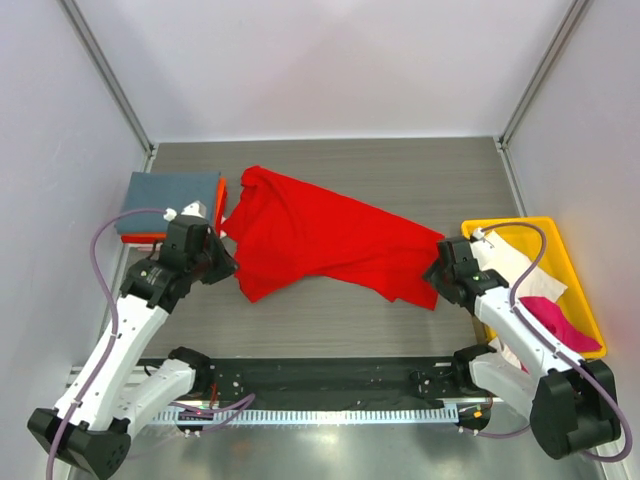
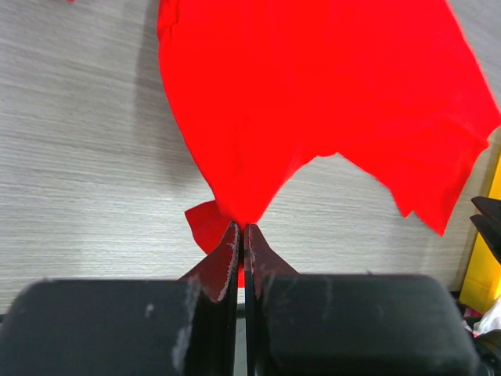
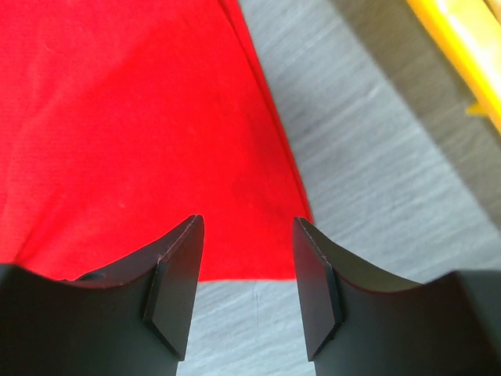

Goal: Fold and stack the t-shirts

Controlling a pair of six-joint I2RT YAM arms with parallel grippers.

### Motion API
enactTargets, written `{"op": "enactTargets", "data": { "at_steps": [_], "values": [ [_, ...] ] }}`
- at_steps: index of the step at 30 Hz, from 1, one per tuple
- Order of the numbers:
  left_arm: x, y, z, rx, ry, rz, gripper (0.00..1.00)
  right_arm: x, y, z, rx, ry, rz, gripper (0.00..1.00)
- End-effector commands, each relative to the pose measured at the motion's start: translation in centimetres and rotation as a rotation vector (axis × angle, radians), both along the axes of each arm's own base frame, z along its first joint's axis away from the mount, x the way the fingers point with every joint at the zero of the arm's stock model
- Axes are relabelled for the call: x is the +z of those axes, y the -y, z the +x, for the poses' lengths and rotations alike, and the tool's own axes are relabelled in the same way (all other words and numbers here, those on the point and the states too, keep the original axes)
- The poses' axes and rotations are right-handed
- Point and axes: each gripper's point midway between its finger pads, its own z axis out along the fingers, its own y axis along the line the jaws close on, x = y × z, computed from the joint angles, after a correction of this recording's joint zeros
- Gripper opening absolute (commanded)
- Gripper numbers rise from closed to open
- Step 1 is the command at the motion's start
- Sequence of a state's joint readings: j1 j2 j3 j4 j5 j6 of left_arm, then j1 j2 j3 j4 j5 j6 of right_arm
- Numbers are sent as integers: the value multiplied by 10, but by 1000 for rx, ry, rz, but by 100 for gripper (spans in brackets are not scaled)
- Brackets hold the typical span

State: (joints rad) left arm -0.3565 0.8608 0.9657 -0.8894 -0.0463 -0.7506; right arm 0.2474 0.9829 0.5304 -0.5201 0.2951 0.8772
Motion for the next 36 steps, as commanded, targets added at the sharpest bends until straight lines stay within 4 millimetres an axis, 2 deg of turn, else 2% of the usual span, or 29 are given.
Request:
{"op": "enactTargets", "data": {
  "at_steps": [1, 2, 7, 14, 21, 26, 28, 31, 33, 34, 36],
  "values": [
    [1, 7, 9, -24, 35, -26, 0, -3, 3, -16, -61, -17, 19, 55],
    [-6, 7, 9, -23, 24, -24, 0, -9, 3, -21, -70, -25, 26, 55],
    [-18, 4, 6, -22, 8, -10, 0, -14, 1, -29, -87, -15, 60, 55],
    [-24, 3, 2, -28, 1, 0, 0, -34, -6, -44, -97, -66, 98, 53],
    [-29, 2, 1, -27, -5, 5, 0, -38, -9, -47, -98, -75, 117, 52],
    [-27, 2, 1, -26, 1, 2, 0, -38, -10, -45, -107, -67, 122, 41],
    [-26, 2, 2, -29, 2, 3, 0, -40, -14, -45, -94, -73, 138, 32],
    [-26, 2, 3, -28, 7, 7, 0, -40, -14, -41, -97, -59, 142, 24],
    [-27, 2, 3, -27, 4, 9, 0, -38, -13, -39, -89, -57, 129, 15],
    [-26, 1, 4, -22, 5, 11, 0, -31, -13, -33, -79, -36, 121, 5],
    [-24, 1, 6, -18, 13, 10, 0, -20, -12, -27, -77, -3, 110, 1]
  ]
}}
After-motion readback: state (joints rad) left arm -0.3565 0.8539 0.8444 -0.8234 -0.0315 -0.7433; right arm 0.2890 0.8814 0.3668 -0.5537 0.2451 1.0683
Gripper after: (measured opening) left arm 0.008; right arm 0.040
